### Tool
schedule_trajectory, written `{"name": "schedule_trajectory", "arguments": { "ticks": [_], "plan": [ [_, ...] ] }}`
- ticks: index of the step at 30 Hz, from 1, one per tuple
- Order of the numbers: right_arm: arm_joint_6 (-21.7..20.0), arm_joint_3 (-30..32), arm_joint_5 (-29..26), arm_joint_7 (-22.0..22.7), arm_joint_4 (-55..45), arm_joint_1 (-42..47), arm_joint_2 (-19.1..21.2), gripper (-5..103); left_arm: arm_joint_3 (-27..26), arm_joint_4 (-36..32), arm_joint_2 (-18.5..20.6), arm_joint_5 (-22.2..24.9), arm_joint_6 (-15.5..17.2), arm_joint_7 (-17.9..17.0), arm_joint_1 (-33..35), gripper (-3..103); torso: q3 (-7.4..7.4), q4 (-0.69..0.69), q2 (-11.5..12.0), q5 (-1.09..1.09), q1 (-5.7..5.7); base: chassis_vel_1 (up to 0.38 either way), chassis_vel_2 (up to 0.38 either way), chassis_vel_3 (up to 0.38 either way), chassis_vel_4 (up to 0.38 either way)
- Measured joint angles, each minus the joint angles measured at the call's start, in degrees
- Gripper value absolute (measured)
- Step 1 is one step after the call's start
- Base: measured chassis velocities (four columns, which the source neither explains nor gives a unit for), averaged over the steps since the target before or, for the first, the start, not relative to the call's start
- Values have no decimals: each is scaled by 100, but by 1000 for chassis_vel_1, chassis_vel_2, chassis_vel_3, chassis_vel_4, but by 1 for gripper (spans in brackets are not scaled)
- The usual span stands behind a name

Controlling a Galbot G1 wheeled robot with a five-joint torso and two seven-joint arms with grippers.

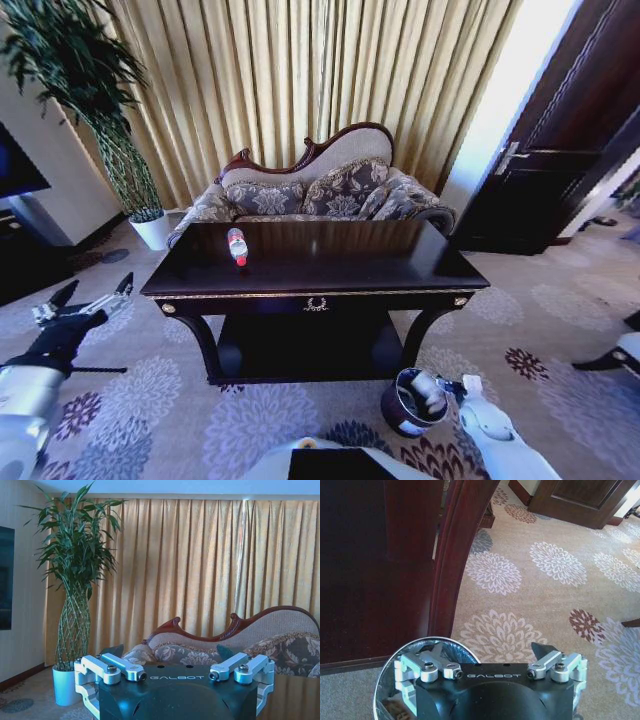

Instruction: Move to the front of the table and place the trash on the table into the trash bin.

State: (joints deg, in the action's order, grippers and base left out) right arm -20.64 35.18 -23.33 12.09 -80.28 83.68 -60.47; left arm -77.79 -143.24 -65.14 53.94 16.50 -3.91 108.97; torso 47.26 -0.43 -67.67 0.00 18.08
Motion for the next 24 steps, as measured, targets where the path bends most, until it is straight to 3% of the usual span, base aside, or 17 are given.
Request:
{"name": "schedule_trajectory", "arguments": {
  "ticks": [18, 21, 24],
  "plan": [
    [-2, 24, -22, 5, -91, 59, 21, 100, -8, 0, -1, 6, -13, 5, 26, 100, 0, 0, 0, 0, 0, 0, 0, 0, 0],
    [22, 84, -128, 8, -284, 105, 34, 100, -5, 0, -7, 6, -13, 5, 27, 100, 0, -1, 0, 1, 0, 0, 0, 0, 0],
    [93, 276, -532, 17, -1228, 266, 149, 100, -2, 0, -8, 6, -18, 5, 30, 100, 0, 2, 0, -1, 0, 0, 0, 0, 0]
  ]
}}
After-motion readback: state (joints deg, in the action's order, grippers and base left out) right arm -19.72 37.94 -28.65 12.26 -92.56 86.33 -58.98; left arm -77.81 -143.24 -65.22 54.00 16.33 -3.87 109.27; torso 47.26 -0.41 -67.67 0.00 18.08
